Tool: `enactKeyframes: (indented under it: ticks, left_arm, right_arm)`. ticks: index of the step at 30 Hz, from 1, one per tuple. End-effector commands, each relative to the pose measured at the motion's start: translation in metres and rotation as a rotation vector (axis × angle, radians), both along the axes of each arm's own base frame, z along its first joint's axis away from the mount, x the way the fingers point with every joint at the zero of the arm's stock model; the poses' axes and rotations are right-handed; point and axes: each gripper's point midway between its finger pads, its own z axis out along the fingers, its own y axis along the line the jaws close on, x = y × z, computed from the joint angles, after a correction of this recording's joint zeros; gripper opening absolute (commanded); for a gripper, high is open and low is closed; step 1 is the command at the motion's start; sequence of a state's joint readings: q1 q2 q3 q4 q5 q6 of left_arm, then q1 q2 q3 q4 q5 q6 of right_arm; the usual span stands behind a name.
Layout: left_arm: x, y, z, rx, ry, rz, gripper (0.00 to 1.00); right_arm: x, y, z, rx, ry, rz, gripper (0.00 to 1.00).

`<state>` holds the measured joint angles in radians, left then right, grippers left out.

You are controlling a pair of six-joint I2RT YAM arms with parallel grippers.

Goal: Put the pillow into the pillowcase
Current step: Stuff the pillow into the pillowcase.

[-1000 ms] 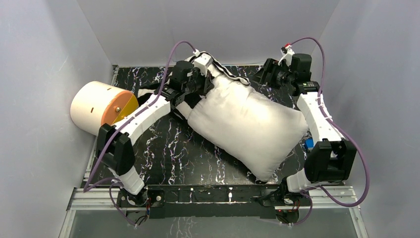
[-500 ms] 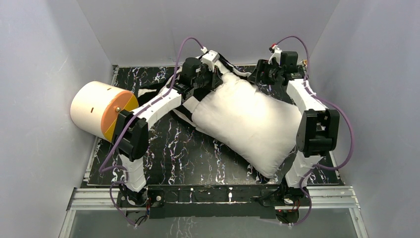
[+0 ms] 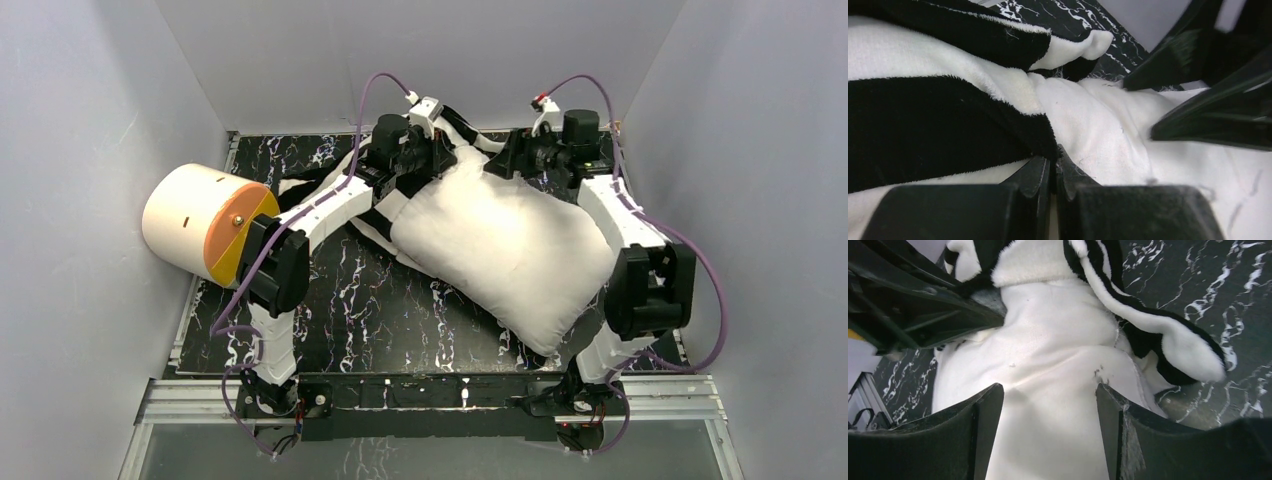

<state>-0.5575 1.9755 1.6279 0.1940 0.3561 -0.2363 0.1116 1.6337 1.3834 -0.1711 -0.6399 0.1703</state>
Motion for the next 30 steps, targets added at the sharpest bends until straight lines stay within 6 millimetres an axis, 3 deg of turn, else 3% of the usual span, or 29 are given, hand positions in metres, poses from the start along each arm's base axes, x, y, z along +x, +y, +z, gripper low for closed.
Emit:
enactKeyframes:
  ticks: [1, 3, 6, 10, 13, 15, 18, 20, 21, 26, 29, 30]
  left_arm:
    - [-0.017, -0.024, 0.06, -0.153, -0.07, -0.108, 0.0]
    - [-0.024, -0.034, 0.065, -0.185, -0.072, -0.134, 0.0]
    - [-0.052, -0.066, 0.073, -0.214, -0.114, -0.209, 0.0]
    - [-0.09, -0.109, 0.073, -0.302, -0.051, -0.304, 0.0]
    - [-0.101, -0.12, 0.054, -0.306, -0.015, -0.291, 0.0]
    - [-0.09, -0.12, 0.022, -0.261, 0.045, -0.25, 0.0]
    - [-0.062, -0.105, -0.009, -0.173, 0.092, -0.164, 0.0]
    - [-0.045, -0.083, -0.012, -0.141, 0.124, -0.096, 0.0]
    - [-0.04, -0.071, -0.006, -0.125, 0.12, -0.066, 0.02]
    - [-0.034, -0.008, 0.034, 0.035, 0.026, 0.1, 0.34]
    - [-0.049, 0.03, 0.04, 0.151, 0.039, 0.179, 0.39]
    - [-0.054, 0.041, 0.034, 0.19, 0.053, 0.203, 0.39]
  right_arm:
    - [0.022, 0.039, -0.043, 0.04, -0.023, 0.051, 0.72]
    - [0.035, 0.054, -0.063, 0.059, 0.012, 0.039, 0.65]
    - [0.051, 0.072, -0.088, 0.117, 0.079, -0.033, 0.5]
    - [0.062, 0.08, -0.104, 0.244, 0.145, -0.156, 0.44]
    - [0.068, 0.076, -0.116, 0.256, 0.173, -0.243, 0.4]
    - [0.07, 0.071, -0.124, 0.251, 0.185, -0.298, 0.39]
    - [0.067, 0.064, -0.126, 0.242, 0.179, -0.325, 0.37]
    - [0.061, 0.055, -0.124, 0.197, 0.163, -0.309, 0.39]
    - [0.058, 0.049, -0.119, 0.173, 0.155, -0.299, 0.42]
    - [0.036, 0.03, -0.079, 0.024, 0.087, -0.198, 0.61]
    - [0.018, 0.028, -0.056, -0.025, 0.077, -0.135, 0.65]
    - [0.011, 0.029, -0.05, -0.028, 0.082, -0.112, 0.65]
